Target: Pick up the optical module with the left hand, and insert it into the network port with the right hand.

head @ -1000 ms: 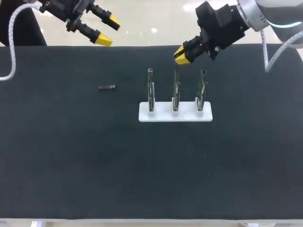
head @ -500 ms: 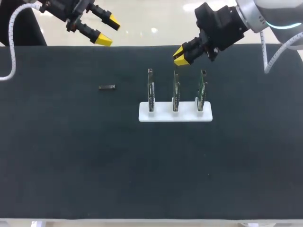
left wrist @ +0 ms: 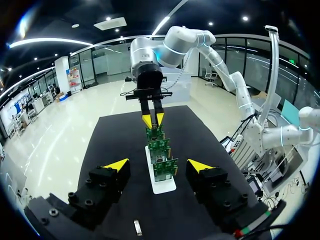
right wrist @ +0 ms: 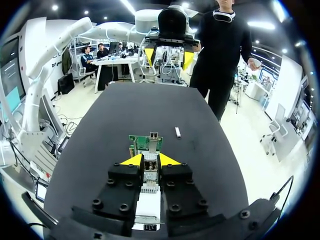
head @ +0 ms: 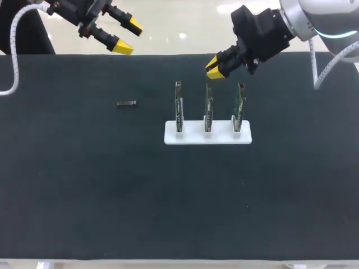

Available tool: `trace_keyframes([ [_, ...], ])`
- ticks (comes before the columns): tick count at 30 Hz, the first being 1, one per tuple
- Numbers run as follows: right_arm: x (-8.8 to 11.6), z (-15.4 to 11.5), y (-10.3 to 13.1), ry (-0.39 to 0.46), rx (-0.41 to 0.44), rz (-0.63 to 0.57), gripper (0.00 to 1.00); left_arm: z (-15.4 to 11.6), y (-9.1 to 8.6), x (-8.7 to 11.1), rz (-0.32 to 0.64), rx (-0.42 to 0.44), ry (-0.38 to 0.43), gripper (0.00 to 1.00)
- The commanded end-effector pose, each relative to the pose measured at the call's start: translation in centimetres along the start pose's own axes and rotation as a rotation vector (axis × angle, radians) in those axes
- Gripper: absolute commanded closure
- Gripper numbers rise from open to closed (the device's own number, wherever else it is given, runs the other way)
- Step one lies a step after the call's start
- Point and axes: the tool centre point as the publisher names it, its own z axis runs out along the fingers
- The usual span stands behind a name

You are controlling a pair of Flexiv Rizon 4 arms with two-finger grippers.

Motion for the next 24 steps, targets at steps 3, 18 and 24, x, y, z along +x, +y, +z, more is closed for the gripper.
trace_keyframes([
  [3,0.3,0.28,-0.24,-0.007,0.003,-0.006,1.0,-0.03,0.14,-0.03,0.0,0.003,0.003,0.0],
  [18,0.55,0.74,-0.56,-0.048,0.011,-0.005,0.0,-0.03,0.14,-0.03,0.0,0.003,0.003,0.0],
  [24,0.26,0.9,-0.22,-0.052,0.019,0.006,0.0,-0.03,0.14,-0.03,0.0,0.003,0.003,0.0],
])
